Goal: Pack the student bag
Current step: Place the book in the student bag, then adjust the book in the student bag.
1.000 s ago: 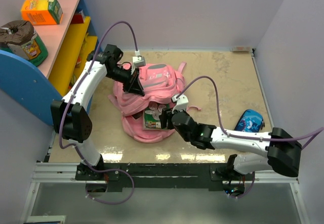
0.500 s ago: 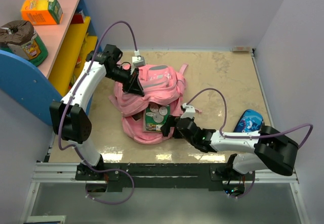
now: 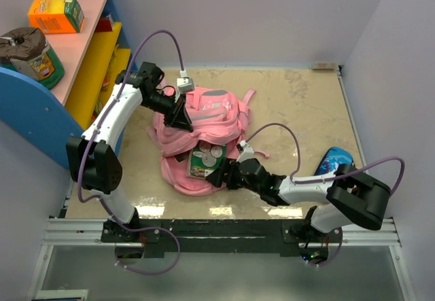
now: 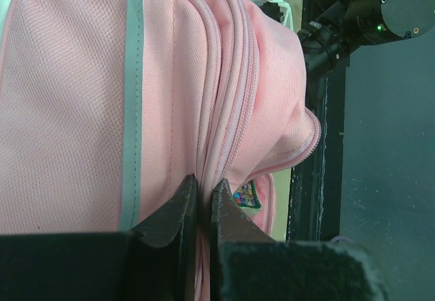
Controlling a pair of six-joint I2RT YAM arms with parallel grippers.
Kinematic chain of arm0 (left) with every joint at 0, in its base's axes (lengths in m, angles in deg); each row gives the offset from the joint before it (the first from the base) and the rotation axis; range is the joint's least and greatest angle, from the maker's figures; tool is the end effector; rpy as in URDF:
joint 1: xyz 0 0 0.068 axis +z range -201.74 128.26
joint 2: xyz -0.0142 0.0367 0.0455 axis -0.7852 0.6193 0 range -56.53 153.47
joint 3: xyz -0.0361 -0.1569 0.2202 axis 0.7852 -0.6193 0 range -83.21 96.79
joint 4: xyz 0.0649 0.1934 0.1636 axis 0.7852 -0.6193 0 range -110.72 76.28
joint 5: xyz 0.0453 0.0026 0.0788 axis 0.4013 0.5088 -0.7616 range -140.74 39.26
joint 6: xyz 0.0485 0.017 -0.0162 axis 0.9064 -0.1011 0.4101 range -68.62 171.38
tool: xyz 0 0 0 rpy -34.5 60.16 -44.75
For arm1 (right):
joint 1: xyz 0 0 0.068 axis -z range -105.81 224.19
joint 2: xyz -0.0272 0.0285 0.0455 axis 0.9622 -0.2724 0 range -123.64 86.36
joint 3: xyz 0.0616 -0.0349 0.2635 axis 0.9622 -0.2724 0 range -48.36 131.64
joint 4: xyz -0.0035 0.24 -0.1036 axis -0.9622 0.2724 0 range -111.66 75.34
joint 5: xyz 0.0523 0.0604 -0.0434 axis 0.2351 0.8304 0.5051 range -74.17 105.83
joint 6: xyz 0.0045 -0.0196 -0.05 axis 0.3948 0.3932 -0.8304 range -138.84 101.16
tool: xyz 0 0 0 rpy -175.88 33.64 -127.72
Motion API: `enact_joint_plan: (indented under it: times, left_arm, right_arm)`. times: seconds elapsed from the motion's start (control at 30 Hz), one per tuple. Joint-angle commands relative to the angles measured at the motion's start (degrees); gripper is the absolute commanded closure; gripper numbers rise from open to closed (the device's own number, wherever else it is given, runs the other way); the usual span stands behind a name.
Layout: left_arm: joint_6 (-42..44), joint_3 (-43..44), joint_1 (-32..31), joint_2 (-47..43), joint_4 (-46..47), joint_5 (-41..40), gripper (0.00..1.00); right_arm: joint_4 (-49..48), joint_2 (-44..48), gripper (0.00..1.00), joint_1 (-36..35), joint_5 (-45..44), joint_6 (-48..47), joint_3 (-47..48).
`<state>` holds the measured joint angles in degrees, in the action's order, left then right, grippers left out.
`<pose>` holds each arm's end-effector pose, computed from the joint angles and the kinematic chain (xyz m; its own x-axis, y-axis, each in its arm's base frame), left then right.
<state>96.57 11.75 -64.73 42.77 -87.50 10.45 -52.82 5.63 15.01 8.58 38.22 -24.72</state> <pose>0.3149 -0.1048 0.3260 -0.4705 0.4594 -0.7534 0.8767 0.1463 -0.4582 0.1366 0.2204 0.1532 -0.7881 0.3040 -0.5353 -0.2435 0.6447 0.7246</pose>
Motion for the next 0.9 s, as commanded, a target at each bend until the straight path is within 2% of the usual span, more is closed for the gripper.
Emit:
enact_joint_plan:
  times: [0.0,0.23,0.43,0.57,0.73,0.8,0.83,0.87]
  left_arm:
    - [-0.28,0.23,-0.19,-4.82,-1.54,11.76,1.0]
    - [0.25,-0.56,-0.19,-4.91,-1.63,12.02,1.0]
    - [0.34,-0.48,-0.19,-5.18,-1.55,11.85,1.0]
    - [0.08,-0.21,-0.28,-5.09,-1.54,12.72,1.0]
    - [-0.63,0.67,-0.36,-6.14,-1.54,13.17,1.0]
    - [-1.15,1.11,-0.19,-6.67,-1.54,12.82,1.0]
    - [-1.24,1.19,-0.19,-6.84,-1.54,12.55,1.0]
    - [-1.42,1.46,-0.19,-7.02,-1.54,12.55,1.0]
  right_arm:
    - [-3.84,-0.48,0.21,0.2,4.61,0.43,4.48]
    - [-3.83,-1.63,0.39,0.38,2.85,-0.54,7.12]
    - [0.74,4.26,0.4,0.29,-4.35,-4.85,11.24]
    - [2.5,-1.33,0.41,0.47,-5.67,-11.77,18.97]
    - [3.64,-10.49,0.42,0.55,-6.37,-13.55,27.23]
    - [7.66,-11.29,0.38,0.55,-8.74,-14.08,28.48]
    - [8.56,-10.6,0.28,0.47,-9.97,-14.08,27.96]
    - [8.83,-9.89,0.12,0.47,-11.29,-15.04,27.0]
